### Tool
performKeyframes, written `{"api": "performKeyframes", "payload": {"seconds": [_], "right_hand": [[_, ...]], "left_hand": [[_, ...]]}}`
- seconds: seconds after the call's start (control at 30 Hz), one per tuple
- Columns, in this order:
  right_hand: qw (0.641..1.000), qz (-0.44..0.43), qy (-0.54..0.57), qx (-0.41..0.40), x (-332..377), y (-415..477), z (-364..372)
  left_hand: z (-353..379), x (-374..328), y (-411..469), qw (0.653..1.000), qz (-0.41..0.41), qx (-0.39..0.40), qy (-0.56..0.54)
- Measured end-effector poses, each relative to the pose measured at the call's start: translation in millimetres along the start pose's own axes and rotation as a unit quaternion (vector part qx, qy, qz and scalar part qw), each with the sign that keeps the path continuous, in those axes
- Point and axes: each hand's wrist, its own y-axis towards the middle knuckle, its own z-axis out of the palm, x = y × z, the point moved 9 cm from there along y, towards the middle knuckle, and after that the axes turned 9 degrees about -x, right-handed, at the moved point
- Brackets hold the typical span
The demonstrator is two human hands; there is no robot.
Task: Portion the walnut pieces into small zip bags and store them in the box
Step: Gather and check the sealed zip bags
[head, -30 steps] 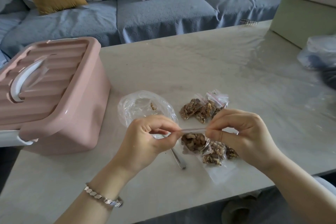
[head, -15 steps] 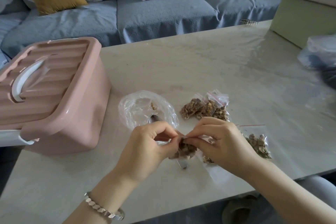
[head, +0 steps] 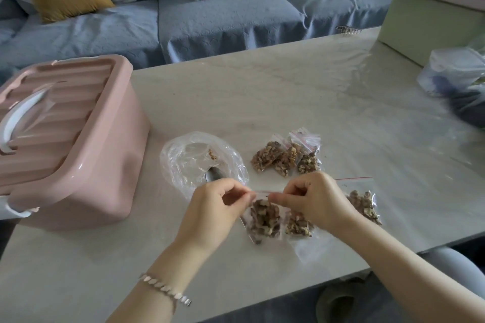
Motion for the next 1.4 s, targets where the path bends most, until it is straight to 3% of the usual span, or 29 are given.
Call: {"api": "performKeyframes", "payload": {"seconds": [0.13, 0.27, 0.4, 0.6, 0.7, 0.8, 0.93, 1.03, 1.17, 1.3, 1.4], "right_hand": [[0.986, 0.065, -0.151, 0.04, -43.0, 26.0, 4.4], [0.92, 0.052, -0.389, 0.008, -42.9, 44.7, -12.5], [0.92, 0.006, -0.379, -0.097, -10.7, 83.3, -25.8], [0.877, 0.081, -0.471, -0.04, -26.7, 125.6, -0.7], [0.891, 0.108, -0.438, -0.051, -39.1, 129.9, 2.8], [0.933, 0.106, -0.333, -0.084, -40.1, 125.9, -3.6], [0.982, 0.018, -0.164, -0.09, -11.5, 98.0, -9.3], [0.984, -0.077, -0.143, -0.069, 18.2, 67.6, -14.2], [0.981, -0.162, -0.096, -0.045, 52.7, 26.4, -26.2], [0.988, -0.147, 0.035, -0.03, 64.9, -0.8, -35.2], [0.99, -0.12, 0.078, -0.016, 59.1, -7.8, -31.4]], "left_hand": [[11.5, 11.2, 9.8, 0.998, -0.034, -0.001, 0.057], [0.2, 7.3, 6.4, 0.99, -0.009, -0.012, 0.142], [-9.8, 18.2, -0.5, 0.988, -0.023, -0.018, 0.153], [-24.6, 29.7, -12.0, 0.989, -0.043, -0.028, 0.138], [-32.2, 34.5, -14.7, 0.99, -0.054, -0.038, 0.126], [-34.2, 34.8, -15.1, 0.991, -0.053, -0.039, 0.117], [-32.2, 26.0, -9.5, 0.993, -0.028, -0.042, 0.109], [-29.3, 13.9, 1.5, 0.995, -0.004, -0.051, 0.088], [-12.4, 2.0, 13.3, 0.998, -0.028, -0.006, -0.061], [17.1, -5.7, 9.7, 0.969, -0.105, 0.097, -0.202], [14.9, -16.0, 4.8, 0.963, -0.096, 0.071, -0.243]]}}
